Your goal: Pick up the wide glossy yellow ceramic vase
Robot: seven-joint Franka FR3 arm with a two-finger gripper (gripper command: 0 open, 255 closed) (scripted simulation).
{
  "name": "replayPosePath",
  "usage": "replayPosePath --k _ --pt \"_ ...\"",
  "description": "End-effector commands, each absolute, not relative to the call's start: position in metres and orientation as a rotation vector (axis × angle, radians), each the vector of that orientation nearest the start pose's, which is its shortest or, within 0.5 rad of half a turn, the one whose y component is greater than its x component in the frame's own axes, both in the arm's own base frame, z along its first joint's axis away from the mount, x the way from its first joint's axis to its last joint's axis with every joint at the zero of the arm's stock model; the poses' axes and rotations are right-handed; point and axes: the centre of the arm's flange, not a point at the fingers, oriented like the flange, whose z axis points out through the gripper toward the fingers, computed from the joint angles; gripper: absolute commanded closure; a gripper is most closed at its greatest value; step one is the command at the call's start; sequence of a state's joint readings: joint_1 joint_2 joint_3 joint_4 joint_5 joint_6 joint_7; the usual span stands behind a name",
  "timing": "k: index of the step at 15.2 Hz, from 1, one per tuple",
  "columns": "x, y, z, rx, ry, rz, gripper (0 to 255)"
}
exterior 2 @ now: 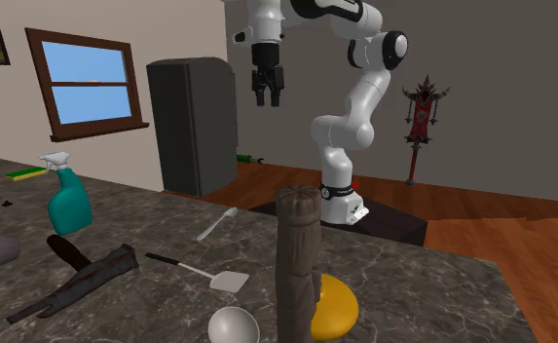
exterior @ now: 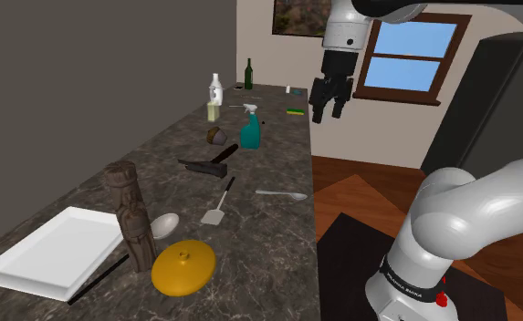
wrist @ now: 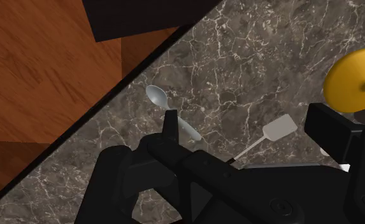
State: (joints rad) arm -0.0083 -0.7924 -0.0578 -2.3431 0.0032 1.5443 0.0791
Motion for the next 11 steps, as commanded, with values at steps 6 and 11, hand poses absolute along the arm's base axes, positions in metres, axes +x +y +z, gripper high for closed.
replayPosePath --k 6,11 --pt "0.318 0.030 0.562 -3.096 0.226 0.000 0" --pt "0.336 0.084 0.527 -3.101 0.253 -0.012 0"
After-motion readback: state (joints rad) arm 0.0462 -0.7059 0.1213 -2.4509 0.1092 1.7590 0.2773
